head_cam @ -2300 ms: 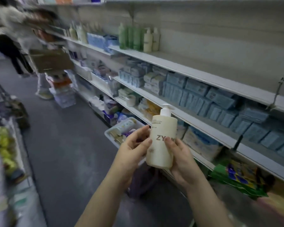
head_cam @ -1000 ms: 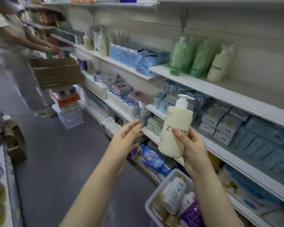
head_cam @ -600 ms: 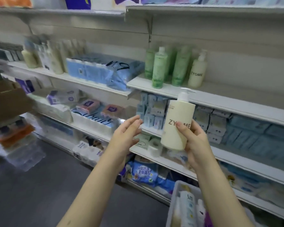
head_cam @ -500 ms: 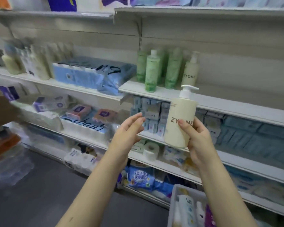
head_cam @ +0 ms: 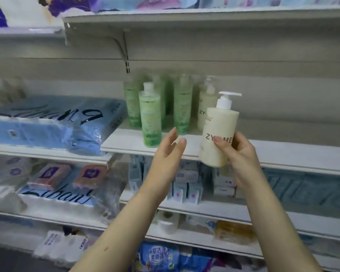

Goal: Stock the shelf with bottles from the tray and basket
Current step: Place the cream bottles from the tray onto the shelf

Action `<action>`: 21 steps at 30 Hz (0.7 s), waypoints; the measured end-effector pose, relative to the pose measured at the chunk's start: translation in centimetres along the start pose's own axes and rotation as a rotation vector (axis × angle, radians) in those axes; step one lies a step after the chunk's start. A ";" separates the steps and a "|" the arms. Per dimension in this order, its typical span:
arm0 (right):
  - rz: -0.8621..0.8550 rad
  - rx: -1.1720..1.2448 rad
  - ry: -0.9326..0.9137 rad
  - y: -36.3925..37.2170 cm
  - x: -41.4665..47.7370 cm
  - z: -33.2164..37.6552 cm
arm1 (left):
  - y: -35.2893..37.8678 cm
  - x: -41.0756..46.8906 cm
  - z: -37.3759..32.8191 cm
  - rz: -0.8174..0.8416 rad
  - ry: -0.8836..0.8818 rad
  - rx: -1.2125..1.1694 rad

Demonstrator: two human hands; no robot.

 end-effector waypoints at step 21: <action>0.057 -0.381 -0.076 1.7 5.8 -2.9 | 4.6 12.4 3.7 -0.085 0.002 0.136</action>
Point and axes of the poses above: each hand's wrist, its own x-axis towards the middle knuckle, its own y-axis out of the palm, z = x × y, the point moved 7 cm from there along x, towards the middle knuckle, and after that the axes turned 13 degrees about -z, right-handed, at the moved point
